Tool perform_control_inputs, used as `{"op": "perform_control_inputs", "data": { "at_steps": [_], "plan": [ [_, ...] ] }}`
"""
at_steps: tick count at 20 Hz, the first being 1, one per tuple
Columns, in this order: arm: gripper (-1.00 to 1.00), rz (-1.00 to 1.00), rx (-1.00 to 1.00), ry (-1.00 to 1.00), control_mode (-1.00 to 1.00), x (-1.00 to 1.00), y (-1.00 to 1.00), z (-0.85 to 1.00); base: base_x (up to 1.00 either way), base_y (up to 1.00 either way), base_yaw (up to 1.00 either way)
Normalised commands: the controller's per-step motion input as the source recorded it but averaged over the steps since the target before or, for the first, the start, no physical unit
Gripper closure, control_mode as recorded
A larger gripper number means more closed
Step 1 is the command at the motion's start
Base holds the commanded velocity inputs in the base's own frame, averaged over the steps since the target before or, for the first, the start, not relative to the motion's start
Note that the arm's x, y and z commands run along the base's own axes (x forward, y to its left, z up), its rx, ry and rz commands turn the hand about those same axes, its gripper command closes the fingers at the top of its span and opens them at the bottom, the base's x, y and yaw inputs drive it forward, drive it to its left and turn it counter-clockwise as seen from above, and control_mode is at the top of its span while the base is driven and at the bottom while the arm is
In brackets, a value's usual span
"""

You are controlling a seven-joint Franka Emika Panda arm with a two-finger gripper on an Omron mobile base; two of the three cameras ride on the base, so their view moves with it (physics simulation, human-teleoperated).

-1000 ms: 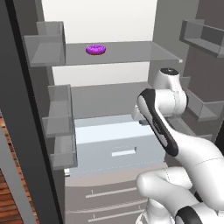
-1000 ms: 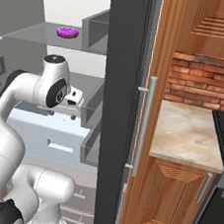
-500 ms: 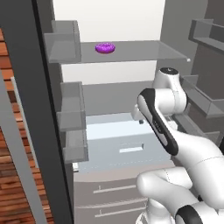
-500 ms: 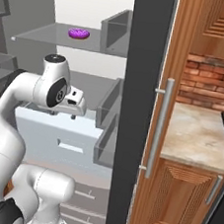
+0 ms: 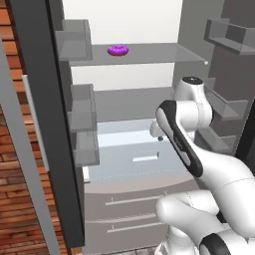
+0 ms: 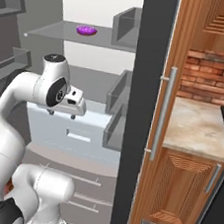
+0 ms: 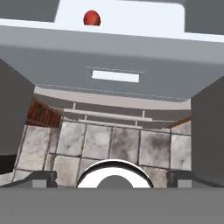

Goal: Fully open the fridge drawer.

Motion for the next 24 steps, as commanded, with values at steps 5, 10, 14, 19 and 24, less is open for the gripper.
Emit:
{"op": "perform_control_inputs", "data": {
  "at_steps": [5,10,14,19,24],
  "plan": [
    [-1.00,0.00,0.00,0.00,1.00,0.00,0.00,0.00,-0.20,0.03,0.00],
    [-1.00,0.00,0.00,-0.01,-1.00,0.23,0.00,0.00,0.00,0.00,0.00],
    [-1.00,0.00,0.00,0.00,-1.00,0.61,0.00,0.00,0.00,0.00,0.00],
    [-1.00,0.00,0.00,0.00,-1.00,0.83,0.06,0.00,0.00,0.00,0.00],
    [-1.00,0.00,0.00,0.00,-1.00,0.53,0.14,-0.01,0.00,0.00,0.00]
  ]
}}
